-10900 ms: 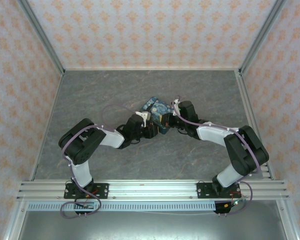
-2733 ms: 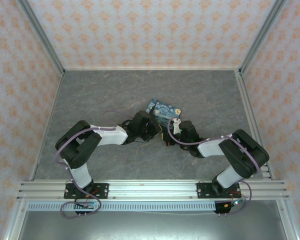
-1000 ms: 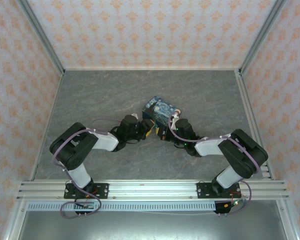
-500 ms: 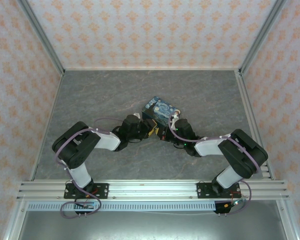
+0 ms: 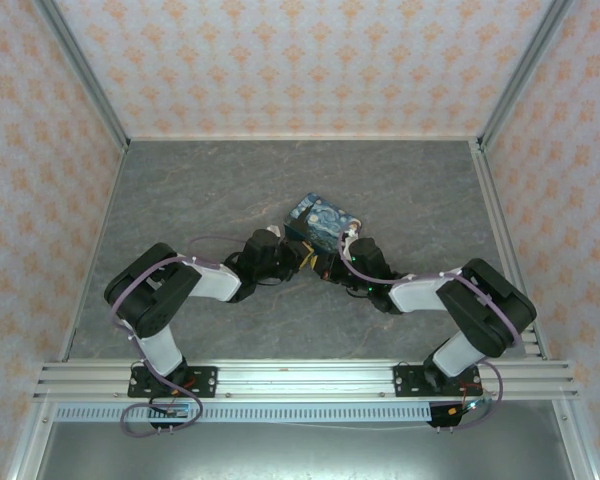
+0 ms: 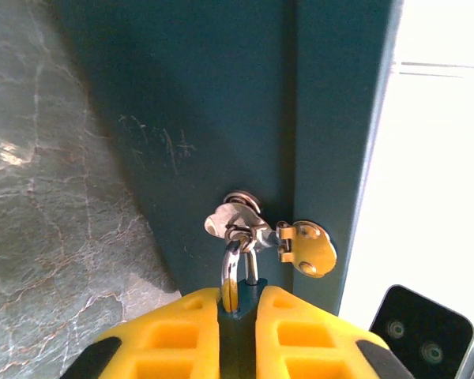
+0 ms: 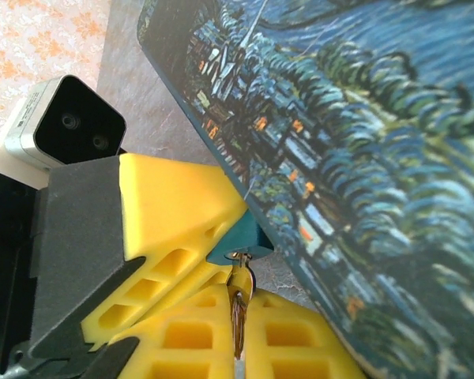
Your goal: Unlock the padlock with the key
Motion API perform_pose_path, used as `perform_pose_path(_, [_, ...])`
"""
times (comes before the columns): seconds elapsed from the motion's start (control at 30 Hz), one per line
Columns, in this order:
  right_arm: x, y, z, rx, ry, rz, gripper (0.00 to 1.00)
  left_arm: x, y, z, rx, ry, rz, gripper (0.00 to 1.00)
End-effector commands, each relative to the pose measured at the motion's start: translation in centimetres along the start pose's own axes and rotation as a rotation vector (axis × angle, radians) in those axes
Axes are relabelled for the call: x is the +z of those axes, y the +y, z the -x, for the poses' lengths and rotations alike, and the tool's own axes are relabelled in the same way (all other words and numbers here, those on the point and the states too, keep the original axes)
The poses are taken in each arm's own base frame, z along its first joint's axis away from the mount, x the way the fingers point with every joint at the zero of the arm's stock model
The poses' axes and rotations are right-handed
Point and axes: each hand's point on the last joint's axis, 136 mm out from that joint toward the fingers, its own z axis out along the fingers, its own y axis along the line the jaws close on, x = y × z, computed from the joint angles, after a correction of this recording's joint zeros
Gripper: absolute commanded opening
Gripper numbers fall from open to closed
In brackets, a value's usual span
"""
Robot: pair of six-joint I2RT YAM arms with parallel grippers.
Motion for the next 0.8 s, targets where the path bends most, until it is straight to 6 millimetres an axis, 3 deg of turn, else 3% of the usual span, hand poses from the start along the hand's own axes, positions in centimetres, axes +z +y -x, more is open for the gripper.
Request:
perform_pose_path(0.0, [-0.8, 2.6, 1.9, -0.051, -0.065, 0.058, 0.16, -0.4, -1.4, 0.0, 0.034, -0.016, -0.011, 0.05])
perform_pose_path(0.1, [-1.1, 1.9, 1.7, -0.061, -0.070, 0.025, 0.23, -0.7, -1.7, -0.1, 0.047, -0.017, -0.005, 0.00])
perform_pose_path(0.47, [-3.7, 1.0, 2.1, -0.156, -0.101, -0.077, 0.54, -1.1, -1.5, -0.2, 0.047, -0.015, 0.026, 0.00])
perform_pose_path(0.77, [-8.3, 1.5, 4.2, -0.398, -0.169, -0.222, 0.72, -1.4, -2.0, -0.3, 0.038, -0.007, 0.050, 0.00])
